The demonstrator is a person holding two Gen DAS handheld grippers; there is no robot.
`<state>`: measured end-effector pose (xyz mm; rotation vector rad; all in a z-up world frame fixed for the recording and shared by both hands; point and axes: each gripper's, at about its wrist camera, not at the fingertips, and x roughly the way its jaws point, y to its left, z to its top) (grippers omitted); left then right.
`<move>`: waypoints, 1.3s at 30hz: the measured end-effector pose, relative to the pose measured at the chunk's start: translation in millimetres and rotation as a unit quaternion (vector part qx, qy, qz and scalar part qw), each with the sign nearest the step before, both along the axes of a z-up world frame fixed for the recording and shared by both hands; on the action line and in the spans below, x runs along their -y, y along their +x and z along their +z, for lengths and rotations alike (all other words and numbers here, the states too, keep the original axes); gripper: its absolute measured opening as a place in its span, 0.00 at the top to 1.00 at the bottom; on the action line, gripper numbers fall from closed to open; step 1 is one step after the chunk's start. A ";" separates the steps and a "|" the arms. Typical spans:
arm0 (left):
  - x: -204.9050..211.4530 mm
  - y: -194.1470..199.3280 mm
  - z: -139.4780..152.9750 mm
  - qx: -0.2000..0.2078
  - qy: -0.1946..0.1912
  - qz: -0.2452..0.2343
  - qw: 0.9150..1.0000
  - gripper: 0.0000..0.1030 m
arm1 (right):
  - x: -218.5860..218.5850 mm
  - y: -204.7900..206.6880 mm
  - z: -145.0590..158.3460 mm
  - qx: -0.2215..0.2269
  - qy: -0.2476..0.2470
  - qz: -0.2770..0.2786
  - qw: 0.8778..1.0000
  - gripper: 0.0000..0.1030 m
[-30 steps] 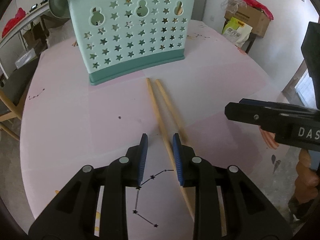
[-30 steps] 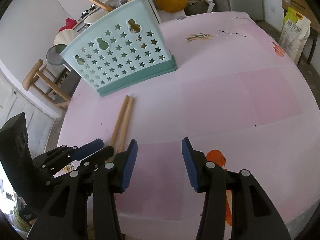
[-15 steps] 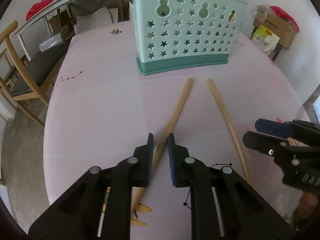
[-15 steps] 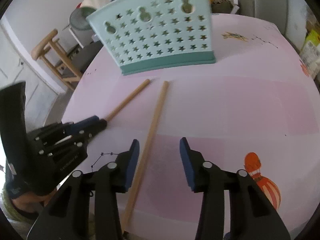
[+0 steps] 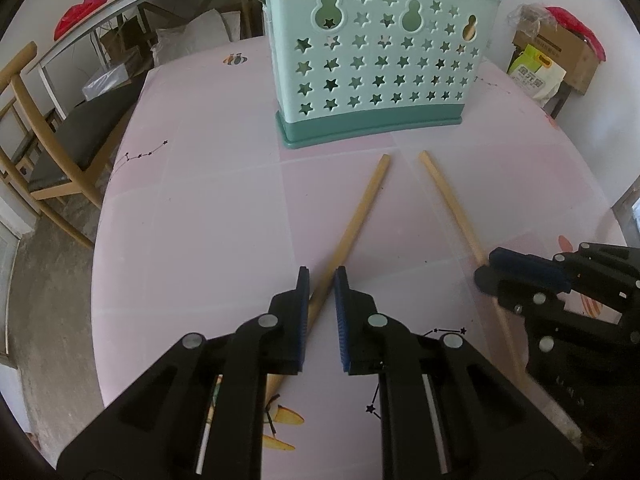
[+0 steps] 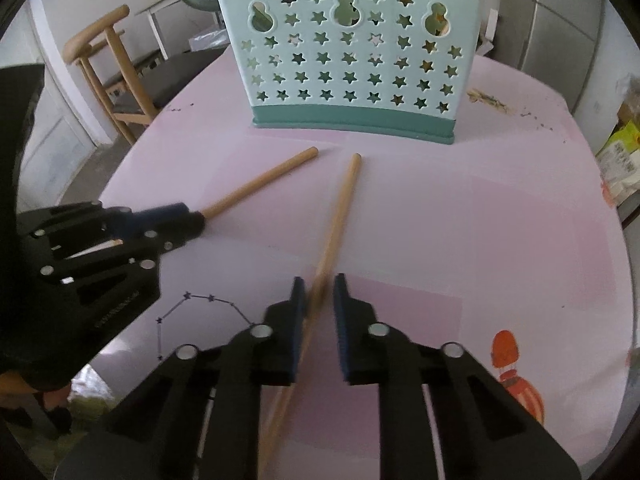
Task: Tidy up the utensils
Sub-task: 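Close the right gripper on a chopstick while the left gripper grasps another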
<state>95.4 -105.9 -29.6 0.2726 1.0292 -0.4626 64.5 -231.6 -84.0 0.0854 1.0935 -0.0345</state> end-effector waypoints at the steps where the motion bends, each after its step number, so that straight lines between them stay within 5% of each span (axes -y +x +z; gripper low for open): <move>1: 0.7 0.2 -0.1 0.000 0.000 0.000 1.000 0.88 | 3.0 -0.9 0.1 0.000 0.000 -0.003 1.000 0.90; 12: 0.4 0.6 -0.1 0.000 0.001 0.000 1.000 0.88 | 47.1 -11.3 2.0 -0.002 0.028 -0.057 0.998 0.93; 39: -1.7 0.7 -0.3 0.000 0.001 0.000 1.000 0.88 | 40.6 -5.7 -1.3 0.000 0.027 -0.060 0.998 0.93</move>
